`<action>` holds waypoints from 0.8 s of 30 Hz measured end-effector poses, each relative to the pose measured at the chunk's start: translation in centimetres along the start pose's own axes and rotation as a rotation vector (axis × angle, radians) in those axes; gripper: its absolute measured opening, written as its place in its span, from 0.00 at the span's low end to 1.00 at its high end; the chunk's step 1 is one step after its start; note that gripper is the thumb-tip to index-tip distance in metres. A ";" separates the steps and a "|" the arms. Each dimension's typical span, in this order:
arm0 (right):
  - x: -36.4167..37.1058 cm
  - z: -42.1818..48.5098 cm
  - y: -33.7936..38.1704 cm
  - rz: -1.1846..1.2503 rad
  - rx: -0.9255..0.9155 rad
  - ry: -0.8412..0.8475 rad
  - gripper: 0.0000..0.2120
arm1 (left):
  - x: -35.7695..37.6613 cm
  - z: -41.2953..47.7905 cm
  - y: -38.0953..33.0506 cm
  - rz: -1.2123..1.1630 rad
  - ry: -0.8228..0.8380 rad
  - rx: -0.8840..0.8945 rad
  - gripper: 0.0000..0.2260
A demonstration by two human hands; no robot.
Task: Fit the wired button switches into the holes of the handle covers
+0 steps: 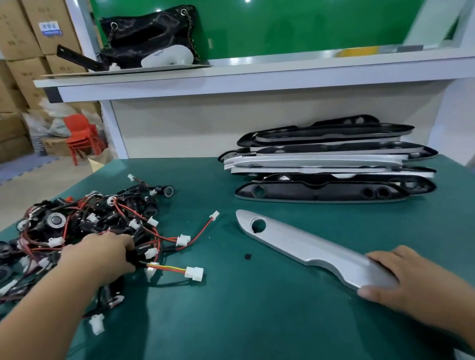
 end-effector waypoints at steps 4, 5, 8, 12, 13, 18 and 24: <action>0.1 -0.2 0.0 -0.006 0.011 -0.021 0.33 | -0.7 0.4 -0.2 -0.048 -0.206 -0.044 0.10; 0.1 -0.3 -0.1 0.000 0.015 -0.025 0.33 | -1.2 0.4 0.1 -0.080 -0.308 -0.059 0.10; 0.1 -0.4 0.0 -0.019 0.016 -0.021 0.32 | -3.5 -0.1 1.1 -0.273 -0.639 -0.063 0.13; 0.2 -0.3 0.2 -0.068 -0.005 -0.026 0.34 | -7.1 -2.4 -1.2 -0.588 -0.882 0.191 0.09; 0.2 -0.3 0.2 -0.069 -0.013 -0.032 0.33 | -7.7 -3.1 -2.5 -0.543 -0.872 0.249 0.10; 0.3 -0.2 0.3 -0.079 -0.027 -0.100 0.30 | -5.9 -3.4 -8.9 -0.280 -0.387 0.350 0.15; 0.1 -0.3 0.6 -0.161 -0.026 -0.209 0.29 | -2.3 -3.2 -11.3 -0.301 -0.270 0.288 0.14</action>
Point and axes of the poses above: each hand's wrist, its own z-axis towards the middle knuckle, its own x-axis out of the palm, y = z × x, the point moved 2 cm from there along z, towards the middle knuckle, and after that the axes turned 13 degrees about x, right-handed, at the moved point
